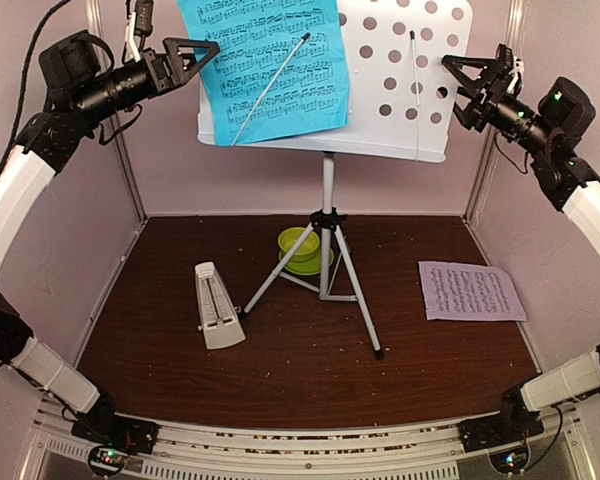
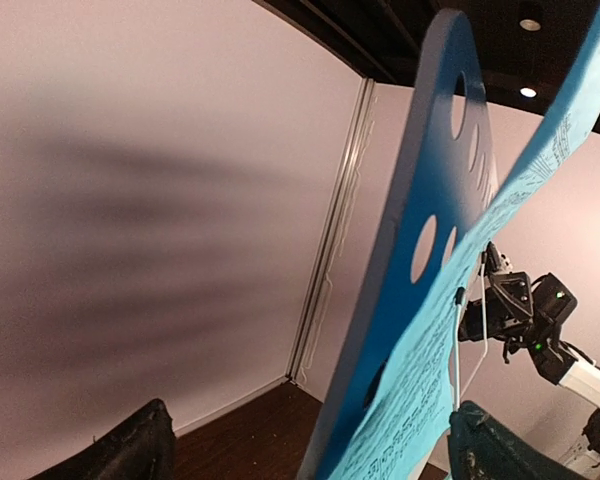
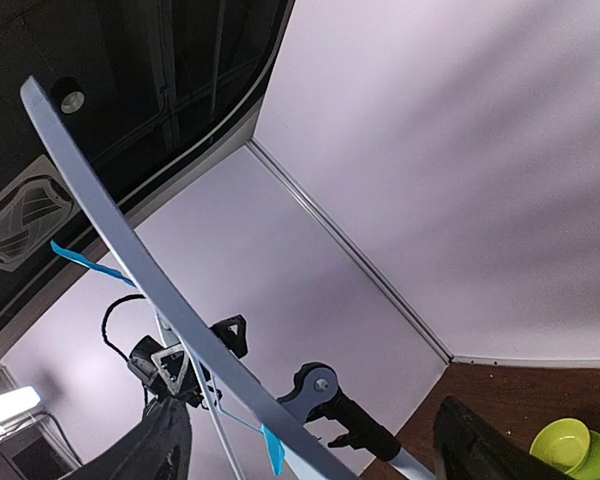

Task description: Set up the instrument practice props

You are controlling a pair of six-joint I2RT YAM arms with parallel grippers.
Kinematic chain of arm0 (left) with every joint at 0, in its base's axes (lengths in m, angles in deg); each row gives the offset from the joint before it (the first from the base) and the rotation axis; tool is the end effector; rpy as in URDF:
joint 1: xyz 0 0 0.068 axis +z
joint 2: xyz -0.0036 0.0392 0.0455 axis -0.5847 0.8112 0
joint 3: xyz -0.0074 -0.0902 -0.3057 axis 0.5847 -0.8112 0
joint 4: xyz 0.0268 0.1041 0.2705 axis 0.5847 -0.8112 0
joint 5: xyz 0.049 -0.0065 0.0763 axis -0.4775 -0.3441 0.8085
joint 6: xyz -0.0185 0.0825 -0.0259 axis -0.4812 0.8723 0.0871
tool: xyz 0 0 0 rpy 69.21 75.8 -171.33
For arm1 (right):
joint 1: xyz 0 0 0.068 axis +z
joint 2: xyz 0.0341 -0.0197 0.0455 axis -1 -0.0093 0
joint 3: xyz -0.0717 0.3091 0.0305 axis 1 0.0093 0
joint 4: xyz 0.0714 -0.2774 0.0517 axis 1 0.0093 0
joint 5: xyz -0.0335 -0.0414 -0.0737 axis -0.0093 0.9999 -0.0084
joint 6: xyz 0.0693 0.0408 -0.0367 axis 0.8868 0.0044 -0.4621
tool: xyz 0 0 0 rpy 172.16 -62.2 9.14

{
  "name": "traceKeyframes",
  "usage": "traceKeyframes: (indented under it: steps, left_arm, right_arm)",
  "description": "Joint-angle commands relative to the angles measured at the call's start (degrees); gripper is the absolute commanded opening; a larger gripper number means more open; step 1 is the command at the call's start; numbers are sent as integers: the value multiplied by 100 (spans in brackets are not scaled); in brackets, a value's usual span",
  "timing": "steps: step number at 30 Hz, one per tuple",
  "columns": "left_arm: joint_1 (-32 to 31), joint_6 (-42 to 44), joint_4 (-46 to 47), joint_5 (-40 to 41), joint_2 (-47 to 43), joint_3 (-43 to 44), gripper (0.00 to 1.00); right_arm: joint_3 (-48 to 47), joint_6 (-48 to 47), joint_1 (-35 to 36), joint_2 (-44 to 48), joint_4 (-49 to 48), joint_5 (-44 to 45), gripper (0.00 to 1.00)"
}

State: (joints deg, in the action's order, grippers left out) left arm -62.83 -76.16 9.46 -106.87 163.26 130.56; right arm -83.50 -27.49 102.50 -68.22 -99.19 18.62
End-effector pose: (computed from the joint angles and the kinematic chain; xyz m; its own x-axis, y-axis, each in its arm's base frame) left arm 0.2921 -0.1871 0.6384 -0.1809 -0.3698 -0.9113 0.7872 0.5011 -0.3596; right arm 0.2864 0.1222 0.5908 -0.4515 0.5294 -0.7182 -0.7517 0.2080 0.6259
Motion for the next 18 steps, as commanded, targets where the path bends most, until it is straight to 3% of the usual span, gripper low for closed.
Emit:
traceKeyframes:
  steps: [1,11,18]
  left_arm:
    - [41,361,-316,26,-84,165,98]
    - [44,462,-537,636,-610,-556,97]
    - [39,388,-115,759,-999,-1328,98]
  right_arm:
    - [32,-601,-65,257,760,236,84]
    - [-240,-1624,-205,811,2483,388,74]
    - [-533,-1851,-214,1059,3266,512,65]
